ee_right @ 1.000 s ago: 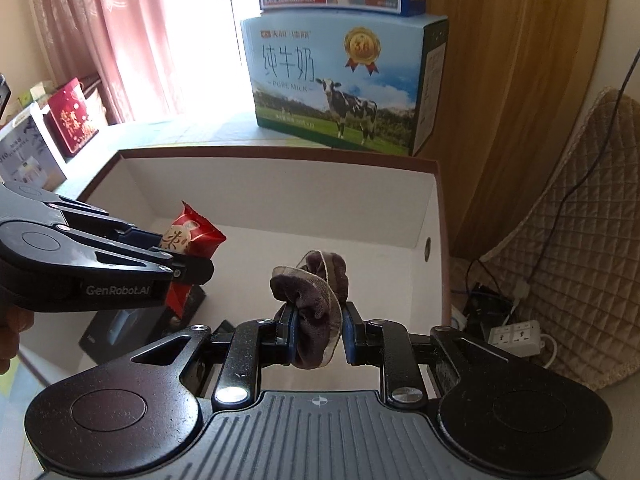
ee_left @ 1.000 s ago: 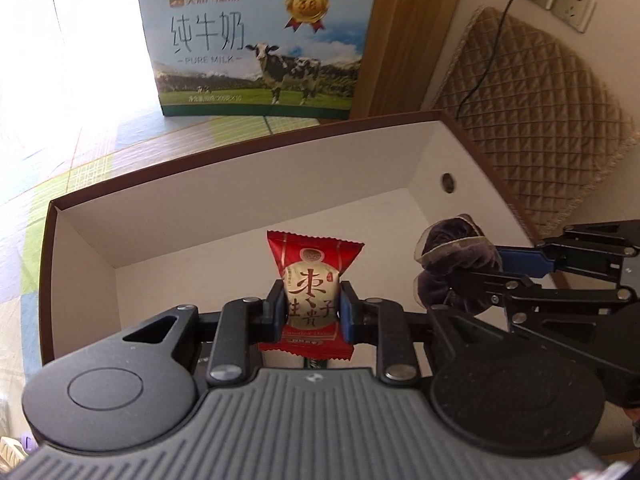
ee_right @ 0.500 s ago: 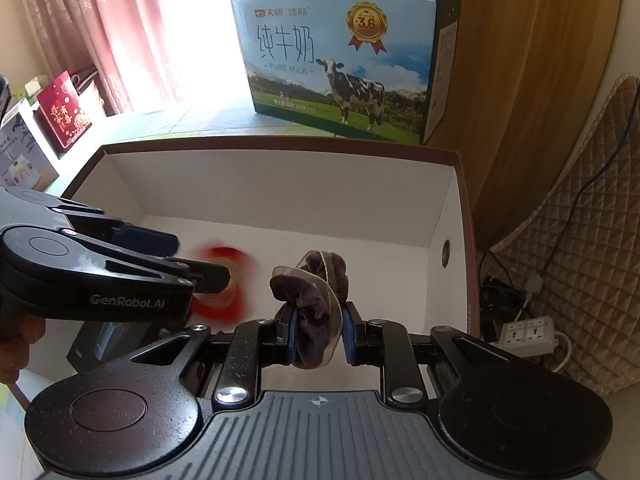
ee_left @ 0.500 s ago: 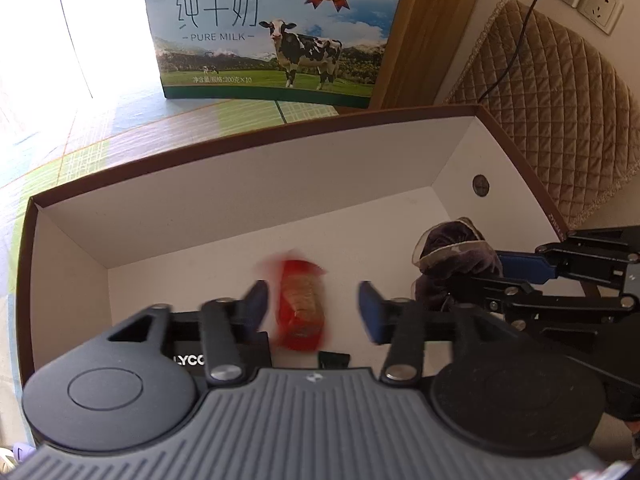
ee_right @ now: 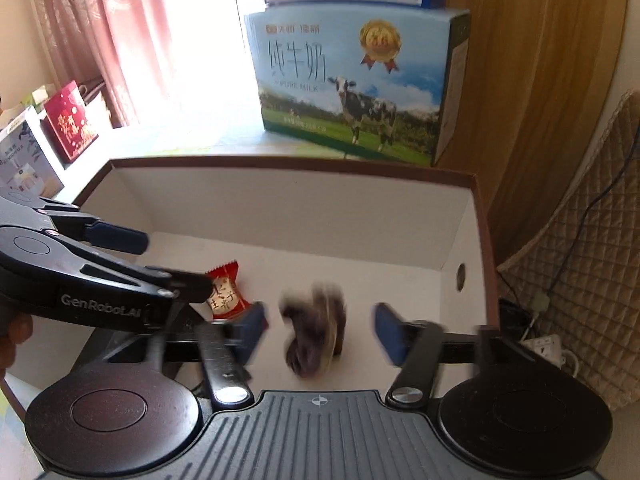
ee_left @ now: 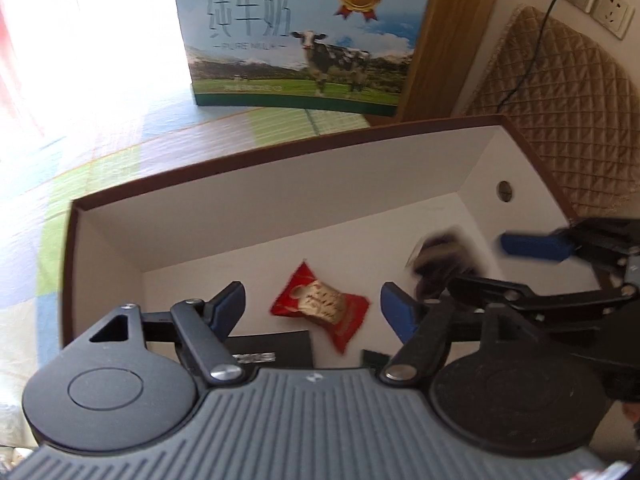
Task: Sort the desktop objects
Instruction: 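Open both tools to drop the candy packet and scrunchie into the box, then withdraw both tools from the box toward the remaining items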
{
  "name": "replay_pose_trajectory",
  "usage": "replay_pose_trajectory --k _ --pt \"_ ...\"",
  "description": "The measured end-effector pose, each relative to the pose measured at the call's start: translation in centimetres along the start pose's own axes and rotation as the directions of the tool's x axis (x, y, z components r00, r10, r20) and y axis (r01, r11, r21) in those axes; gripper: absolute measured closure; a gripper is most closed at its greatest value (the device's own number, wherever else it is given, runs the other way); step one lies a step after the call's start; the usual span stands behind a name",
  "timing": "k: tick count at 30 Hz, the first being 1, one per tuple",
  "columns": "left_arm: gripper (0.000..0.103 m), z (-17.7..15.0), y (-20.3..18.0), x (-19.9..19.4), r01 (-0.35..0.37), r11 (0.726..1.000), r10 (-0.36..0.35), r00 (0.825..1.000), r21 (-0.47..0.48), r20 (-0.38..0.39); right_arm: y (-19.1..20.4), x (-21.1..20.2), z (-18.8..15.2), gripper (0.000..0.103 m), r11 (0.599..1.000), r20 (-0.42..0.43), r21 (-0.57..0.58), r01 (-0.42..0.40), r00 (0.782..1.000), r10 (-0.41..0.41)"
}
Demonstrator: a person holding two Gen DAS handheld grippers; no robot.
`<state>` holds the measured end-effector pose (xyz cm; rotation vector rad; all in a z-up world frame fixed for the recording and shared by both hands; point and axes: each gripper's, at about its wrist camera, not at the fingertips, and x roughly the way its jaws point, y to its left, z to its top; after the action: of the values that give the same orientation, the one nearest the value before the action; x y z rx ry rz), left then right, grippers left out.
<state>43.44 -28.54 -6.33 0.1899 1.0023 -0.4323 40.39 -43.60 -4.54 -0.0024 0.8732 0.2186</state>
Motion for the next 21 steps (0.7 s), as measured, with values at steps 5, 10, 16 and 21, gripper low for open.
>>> replay_pose_trajectory --k 5,10,16,21 --pt "0.022 -0.3 1.0 -1.0 0.005 1.0 -0.004 1.0 -0.02 0.009 -0.1 -1.1 -0.3 0.026 0.999 0.0 0.018 -0.029 1.0 0.029" --pt "0.012 -0.9 0.6 -2.5 -0.068 0.998 0.068 0.997 0.017 0.034 0.3 -2.3 -0.9 0.01 0.999 0.005 0.021 -0.037 0.999 0.036" --pt "0.006 -2.1 0.2 -4.2 -0.127 0.991 0.125 0.991 0.042 0.047 0.8 -4.1 -1.7 0.002 0.998 0.013 0.047 -0.044 0.999 0.043" --pt "0.004 -3.1 0.3 -5.7 -0.129 0.991 0.127 0.991 0.028 0.045 1.3 -5.3 -2.1 0.002 0.998 0.006 0.061 -0.027 1.0 0.027"
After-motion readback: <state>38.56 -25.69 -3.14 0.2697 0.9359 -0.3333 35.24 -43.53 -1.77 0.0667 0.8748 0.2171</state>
